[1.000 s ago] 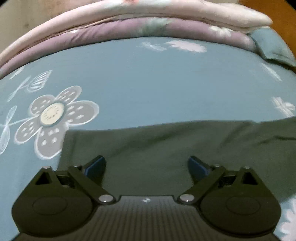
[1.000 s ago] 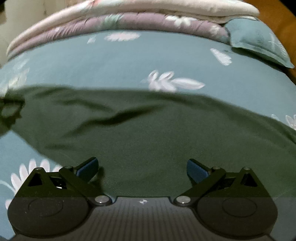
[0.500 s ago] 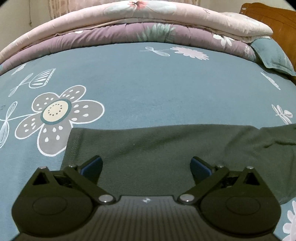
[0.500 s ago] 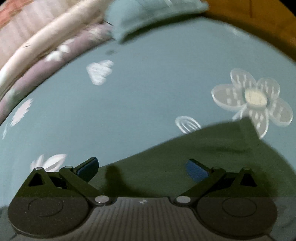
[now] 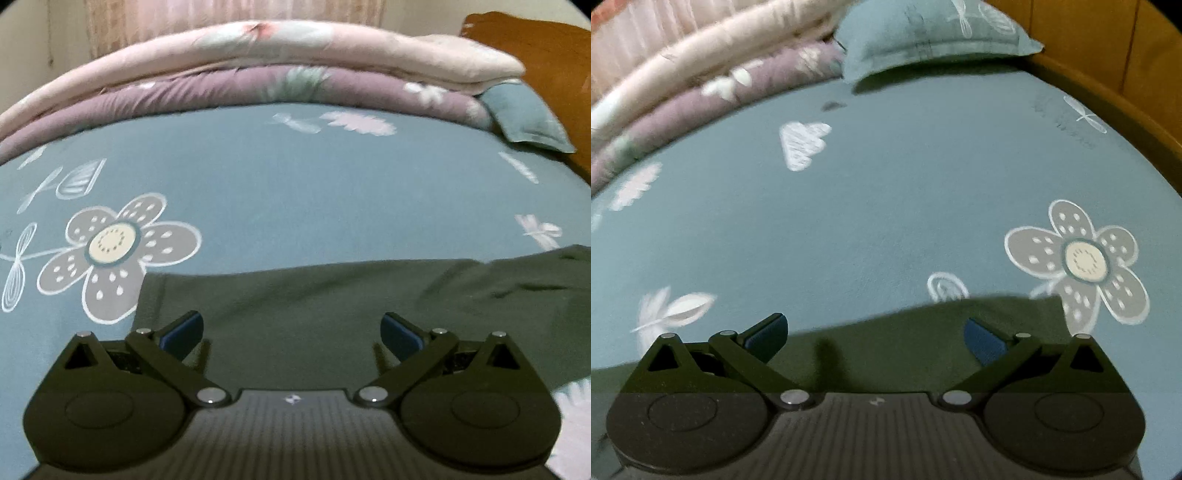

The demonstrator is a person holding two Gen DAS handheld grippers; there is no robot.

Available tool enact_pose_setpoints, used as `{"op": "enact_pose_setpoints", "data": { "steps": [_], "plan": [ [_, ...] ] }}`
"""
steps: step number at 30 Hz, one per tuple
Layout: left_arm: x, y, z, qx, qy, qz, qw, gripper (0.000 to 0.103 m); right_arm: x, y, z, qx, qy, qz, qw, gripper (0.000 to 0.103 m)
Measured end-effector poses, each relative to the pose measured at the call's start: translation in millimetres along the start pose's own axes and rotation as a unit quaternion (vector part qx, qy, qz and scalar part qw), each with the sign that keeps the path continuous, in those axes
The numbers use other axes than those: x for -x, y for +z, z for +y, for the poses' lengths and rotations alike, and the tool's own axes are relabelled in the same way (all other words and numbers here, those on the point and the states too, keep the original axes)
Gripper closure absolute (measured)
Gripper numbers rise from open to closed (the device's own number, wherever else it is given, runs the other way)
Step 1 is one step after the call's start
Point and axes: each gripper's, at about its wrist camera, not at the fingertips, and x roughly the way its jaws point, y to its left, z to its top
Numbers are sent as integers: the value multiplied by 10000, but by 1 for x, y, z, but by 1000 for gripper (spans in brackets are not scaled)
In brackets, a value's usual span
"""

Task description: Fold clothes

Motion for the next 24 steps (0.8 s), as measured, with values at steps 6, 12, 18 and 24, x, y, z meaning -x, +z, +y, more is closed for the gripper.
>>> {"op": "enact_pose_setpoints", "data": {
  "steps": [6,12,18,24],
  "plan": [
    [-6,1,-25,-297,-437,91,9986,1,16,-41,-3,-51,108,165,9998,0],
    [-30,-5,-23,-335,-251,448,9981,1,-2,-55,-15,-144,-144,358,9991,0],
    [-28,-5,-20,-316,-250,437,9982,1,-3,-55,-20,-194,-143,338,9991,0],
    [-28,-7,-19,-298,-277,419,9983,1,-3,-56,-18,-96,-183,353,9992,0]
  ]
}}
